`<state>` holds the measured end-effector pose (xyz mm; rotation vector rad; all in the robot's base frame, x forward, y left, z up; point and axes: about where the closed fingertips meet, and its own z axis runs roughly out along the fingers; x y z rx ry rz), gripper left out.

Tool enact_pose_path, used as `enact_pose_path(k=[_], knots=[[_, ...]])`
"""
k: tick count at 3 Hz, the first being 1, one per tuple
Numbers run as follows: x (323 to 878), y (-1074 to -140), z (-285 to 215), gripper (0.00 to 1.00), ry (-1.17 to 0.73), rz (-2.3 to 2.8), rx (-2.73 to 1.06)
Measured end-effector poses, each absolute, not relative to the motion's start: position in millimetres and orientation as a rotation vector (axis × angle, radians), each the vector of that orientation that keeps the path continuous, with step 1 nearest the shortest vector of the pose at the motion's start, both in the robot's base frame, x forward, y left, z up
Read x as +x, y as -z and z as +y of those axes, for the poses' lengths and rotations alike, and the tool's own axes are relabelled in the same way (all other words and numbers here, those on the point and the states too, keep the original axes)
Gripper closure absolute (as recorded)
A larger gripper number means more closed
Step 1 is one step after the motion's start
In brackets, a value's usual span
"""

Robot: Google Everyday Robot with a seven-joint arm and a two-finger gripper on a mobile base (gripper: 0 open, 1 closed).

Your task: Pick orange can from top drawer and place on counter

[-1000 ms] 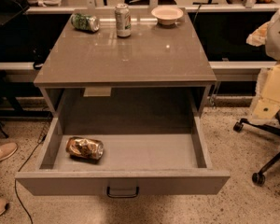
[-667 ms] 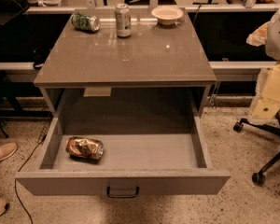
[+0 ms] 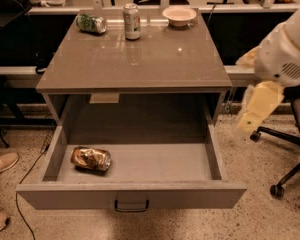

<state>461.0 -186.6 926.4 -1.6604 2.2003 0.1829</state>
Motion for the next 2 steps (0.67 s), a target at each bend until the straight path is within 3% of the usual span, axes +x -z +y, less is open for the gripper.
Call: enact_pose_path(k=[2], knots=[[483.2, -859.5, -78.5, 0.00, -0.545, 2.130, -1.527]])
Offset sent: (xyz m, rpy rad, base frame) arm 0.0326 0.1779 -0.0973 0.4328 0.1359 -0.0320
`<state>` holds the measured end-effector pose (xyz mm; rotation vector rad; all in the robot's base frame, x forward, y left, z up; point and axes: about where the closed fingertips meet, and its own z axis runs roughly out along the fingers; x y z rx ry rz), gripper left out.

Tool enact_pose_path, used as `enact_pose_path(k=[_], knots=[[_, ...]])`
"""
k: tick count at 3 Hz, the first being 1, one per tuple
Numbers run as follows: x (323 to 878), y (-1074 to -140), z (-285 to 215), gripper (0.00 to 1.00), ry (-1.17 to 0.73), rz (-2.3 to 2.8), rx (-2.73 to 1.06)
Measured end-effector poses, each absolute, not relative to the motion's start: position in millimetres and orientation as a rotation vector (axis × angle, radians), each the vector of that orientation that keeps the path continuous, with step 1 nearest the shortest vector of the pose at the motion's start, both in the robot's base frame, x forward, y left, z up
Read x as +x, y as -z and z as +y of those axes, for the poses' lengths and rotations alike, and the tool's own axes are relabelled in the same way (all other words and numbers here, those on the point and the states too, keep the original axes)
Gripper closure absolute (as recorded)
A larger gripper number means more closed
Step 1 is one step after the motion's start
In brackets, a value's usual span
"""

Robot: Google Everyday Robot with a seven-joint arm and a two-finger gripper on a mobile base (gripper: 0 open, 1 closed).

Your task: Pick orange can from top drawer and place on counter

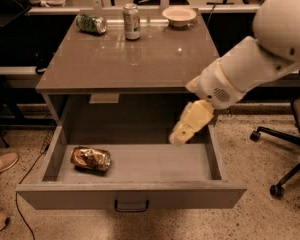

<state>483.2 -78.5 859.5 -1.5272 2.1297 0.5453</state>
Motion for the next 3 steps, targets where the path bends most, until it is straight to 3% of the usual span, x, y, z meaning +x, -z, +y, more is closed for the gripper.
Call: enact_pose_path(k=[1, 2, 3], knots=[[479.3, -838.9, 0.6, 0.00, -0.666, 2.137, -1.437], [479.3, -832.8, 6.8, 0.00, -0.667, 2.146, -1.440], [492.4, -768.9, 32.4, 0.00, -0.706, 2.207, -1.359]])
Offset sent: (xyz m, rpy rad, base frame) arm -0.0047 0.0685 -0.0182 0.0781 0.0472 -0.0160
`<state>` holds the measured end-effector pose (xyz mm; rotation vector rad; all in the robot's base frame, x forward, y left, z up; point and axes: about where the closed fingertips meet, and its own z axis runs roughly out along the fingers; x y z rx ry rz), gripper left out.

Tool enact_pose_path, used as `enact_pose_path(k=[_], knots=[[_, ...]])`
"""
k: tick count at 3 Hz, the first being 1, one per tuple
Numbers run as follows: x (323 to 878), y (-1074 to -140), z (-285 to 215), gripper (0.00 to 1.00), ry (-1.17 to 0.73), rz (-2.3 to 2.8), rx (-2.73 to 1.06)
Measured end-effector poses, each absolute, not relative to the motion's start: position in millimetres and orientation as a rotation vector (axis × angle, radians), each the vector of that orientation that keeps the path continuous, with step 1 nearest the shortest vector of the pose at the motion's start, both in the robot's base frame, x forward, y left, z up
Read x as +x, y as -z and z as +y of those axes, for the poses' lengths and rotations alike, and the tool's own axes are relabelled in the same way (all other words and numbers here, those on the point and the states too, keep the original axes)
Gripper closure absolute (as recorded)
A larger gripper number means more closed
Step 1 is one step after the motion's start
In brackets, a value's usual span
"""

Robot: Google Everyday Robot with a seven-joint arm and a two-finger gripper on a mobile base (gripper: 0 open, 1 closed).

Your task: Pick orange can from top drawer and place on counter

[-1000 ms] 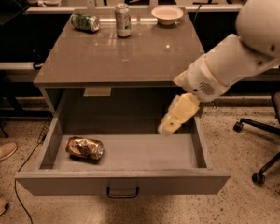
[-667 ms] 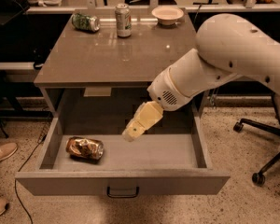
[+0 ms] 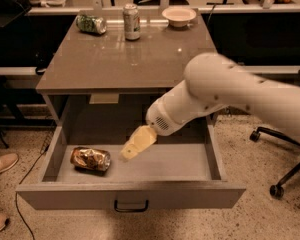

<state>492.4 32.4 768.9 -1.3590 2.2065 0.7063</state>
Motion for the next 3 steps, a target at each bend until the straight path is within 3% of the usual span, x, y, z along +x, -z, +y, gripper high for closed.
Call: enact_pose_path(k=[3], knots=[[564.8, -700.7, 118.7, 0.00, -0.594, 2.108, -1.269]])
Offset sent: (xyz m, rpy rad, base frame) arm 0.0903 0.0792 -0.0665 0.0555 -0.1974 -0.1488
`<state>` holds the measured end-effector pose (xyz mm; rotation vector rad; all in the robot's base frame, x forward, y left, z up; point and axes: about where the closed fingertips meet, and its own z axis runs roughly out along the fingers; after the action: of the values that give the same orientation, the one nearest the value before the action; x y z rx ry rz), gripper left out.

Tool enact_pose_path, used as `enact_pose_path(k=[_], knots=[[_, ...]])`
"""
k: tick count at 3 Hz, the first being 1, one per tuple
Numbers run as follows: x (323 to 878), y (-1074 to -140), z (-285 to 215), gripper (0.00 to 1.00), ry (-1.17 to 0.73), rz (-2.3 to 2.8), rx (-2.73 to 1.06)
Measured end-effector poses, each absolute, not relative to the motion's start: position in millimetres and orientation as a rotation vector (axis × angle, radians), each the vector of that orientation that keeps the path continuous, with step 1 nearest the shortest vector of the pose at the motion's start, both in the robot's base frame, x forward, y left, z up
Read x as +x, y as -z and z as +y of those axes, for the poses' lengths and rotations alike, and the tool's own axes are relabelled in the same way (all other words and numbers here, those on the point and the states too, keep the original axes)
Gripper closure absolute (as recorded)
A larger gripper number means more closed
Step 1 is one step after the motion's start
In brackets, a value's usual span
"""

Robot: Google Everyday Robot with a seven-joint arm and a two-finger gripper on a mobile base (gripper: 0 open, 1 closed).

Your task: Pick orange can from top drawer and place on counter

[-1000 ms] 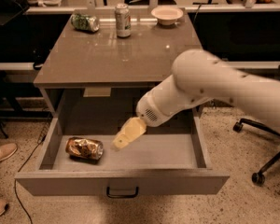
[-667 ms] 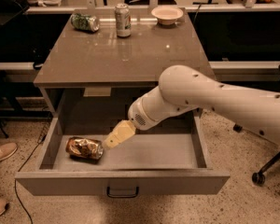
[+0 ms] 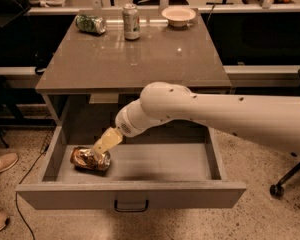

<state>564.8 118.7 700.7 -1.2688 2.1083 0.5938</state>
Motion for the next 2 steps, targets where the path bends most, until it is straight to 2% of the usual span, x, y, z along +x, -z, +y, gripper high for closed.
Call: enact_pose_path(k=[2], knots=[[568.4, -674.9, 164.4, 0.00, -0.611, 2.066, -1.359]])
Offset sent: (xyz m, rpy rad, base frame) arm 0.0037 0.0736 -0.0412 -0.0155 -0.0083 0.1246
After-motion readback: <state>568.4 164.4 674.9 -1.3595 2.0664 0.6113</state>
